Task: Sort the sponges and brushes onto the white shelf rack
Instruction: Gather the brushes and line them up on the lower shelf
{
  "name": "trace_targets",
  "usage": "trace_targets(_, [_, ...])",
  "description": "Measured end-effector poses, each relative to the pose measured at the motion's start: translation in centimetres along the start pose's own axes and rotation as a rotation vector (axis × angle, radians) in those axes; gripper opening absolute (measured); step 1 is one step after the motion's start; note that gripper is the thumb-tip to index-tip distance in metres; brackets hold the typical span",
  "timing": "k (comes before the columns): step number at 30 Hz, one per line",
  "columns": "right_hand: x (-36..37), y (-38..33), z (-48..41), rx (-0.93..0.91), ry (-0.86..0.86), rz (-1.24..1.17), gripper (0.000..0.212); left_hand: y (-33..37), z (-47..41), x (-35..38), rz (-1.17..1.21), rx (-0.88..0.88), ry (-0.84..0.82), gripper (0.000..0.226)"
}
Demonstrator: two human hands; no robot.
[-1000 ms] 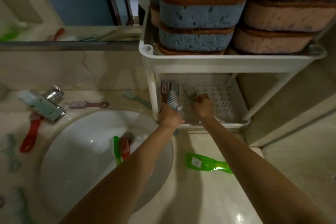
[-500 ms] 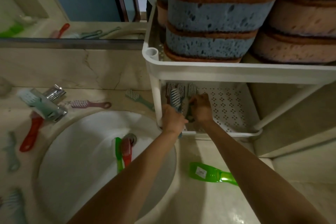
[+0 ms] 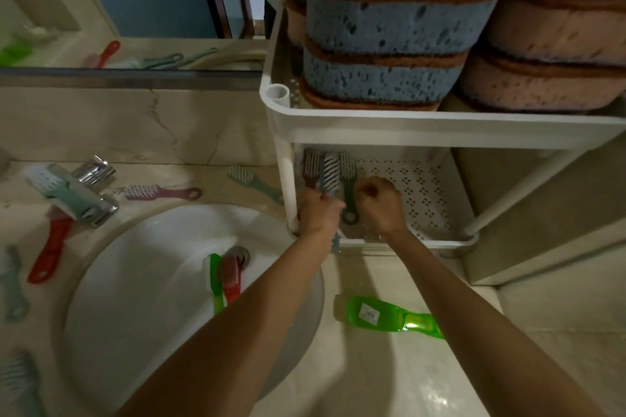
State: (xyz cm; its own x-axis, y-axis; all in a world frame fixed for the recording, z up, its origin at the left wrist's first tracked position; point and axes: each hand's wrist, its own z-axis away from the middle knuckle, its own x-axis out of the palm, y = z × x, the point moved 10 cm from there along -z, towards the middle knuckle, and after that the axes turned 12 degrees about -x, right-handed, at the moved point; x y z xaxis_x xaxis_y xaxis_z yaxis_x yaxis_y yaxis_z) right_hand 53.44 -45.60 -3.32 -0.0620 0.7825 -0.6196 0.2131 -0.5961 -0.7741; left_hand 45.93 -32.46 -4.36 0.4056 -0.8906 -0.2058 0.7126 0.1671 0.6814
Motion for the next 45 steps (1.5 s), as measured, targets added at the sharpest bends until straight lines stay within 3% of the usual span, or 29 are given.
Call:
trace_targets(4, [1.1,0.4,2.6,0.234,-0.213,-0.529,0.016,0.7,-1.0,1.4,0.152,-0.061,-0.086,0.025])
trace_targets(7, [1.8,0.8,3.5,0.245,-0.352,-0.516,0.016,1.1,-1.2,2.9,0.334,-0.103,-0.191,0.013])
trace_targets(9, [1.8,1.1,3.3,0.255,-0.362,-0.549,0.017,1.4,-0.9,4.0,0.313,-0.112,-0.237,0.023])
trace_targets(11, [1.6,1.7,3.2,0.285,-0.360,-0.559,0.019,1.8,-0.6,4.6,0.101,-0.039,-0.230,0.025])
trace_targets(14, [0.2,3.6,2.9,0.359,-0.291,-0.439,0.024,3.4,-0.7,3.4,-0.530,0.237,-0.002,0.035])
trace_targets(16, [-0.4,4.9,2.7,0.412,-0.264,-0.310,0.016,3.9,-0.3,3.1,-0.811,0.411,0.083,0.034])
trace_targets(21, [-0.3,4.7,1.1,0.318,-0.283,0.000,0.013,0.9,0.0,4.3,-1.195,0.460,-0.016,0.044])
trace_targets(22, [-0.3,4.0,0.8,0.274,-0.295,0.055,0.023,0.3,-0.1,4.6,-1.222,0.462,-0.058,0.049])
trace_targets(25, [0.0,2.8,0.3,0.189,-0.313,0.146,0.048,-0.7,-0.7,5.0,-1.230,0.460,-0.153,0.060])
trace_targets(38, [1.1,2.1,1.0,0.006,-0.399,0.397,0.044,-0.4,-1.1,5.0,-1.185,0.420,-0.134,0.065])
trace_targets(42, [0.7,2.3,1.2,0.017,-0.324,0.379,0.040,1.6,0.4,4.2,-1.117,0.475,-0.044,0.056])
trace_targets(45, [-1.1,1.2,1.7,-0.005,-0.127,0.337,0.028,2.8,2.3,3.4,-1.004,0.535,-0.010,0.046])
